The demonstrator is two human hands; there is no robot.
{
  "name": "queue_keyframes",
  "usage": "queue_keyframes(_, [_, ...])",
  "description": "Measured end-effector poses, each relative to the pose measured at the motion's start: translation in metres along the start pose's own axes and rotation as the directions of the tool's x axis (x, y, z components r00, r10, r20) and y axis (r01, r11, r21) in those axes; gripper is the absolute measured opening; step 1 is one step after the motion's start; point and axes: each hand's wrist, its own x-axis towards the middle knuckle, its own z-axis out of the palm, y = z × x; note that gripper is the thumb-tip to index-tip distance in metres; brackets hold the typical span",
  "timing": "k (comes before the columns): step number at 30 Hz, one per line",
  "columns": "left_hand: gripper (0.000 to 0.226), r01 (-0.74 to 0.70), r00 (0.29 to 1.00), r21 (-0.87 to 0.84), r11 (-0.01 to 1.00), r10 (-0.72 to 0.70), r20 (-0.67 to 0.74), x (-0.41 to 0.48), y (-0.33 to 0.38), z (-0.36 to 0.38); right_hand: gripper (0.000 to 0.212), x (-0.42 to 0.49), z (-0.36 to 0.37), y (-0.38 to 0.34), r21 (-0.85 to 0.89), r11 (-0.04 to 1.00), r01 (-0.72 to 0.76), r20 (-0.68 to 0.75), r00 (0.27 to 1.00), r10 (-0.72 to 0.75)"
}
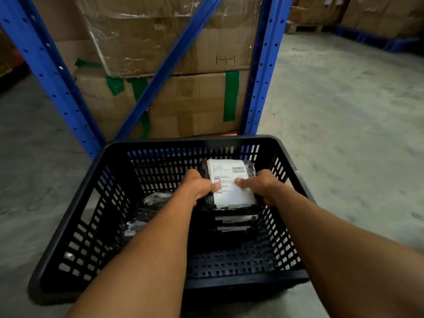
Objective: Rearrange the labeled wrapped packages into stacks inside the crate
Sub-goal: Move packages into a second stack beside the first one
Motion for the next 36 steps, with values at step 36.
queue_keyframes(36, [0.023, 0.131, 0.913, 0.355, 0.926, 0.027, -0.408, 0.022, -0.021, -0.083, 0.024, -0.023, 0.083, -0.044, -0.365, 0.892, 0.268, -0.305, 0.870, -0.387])
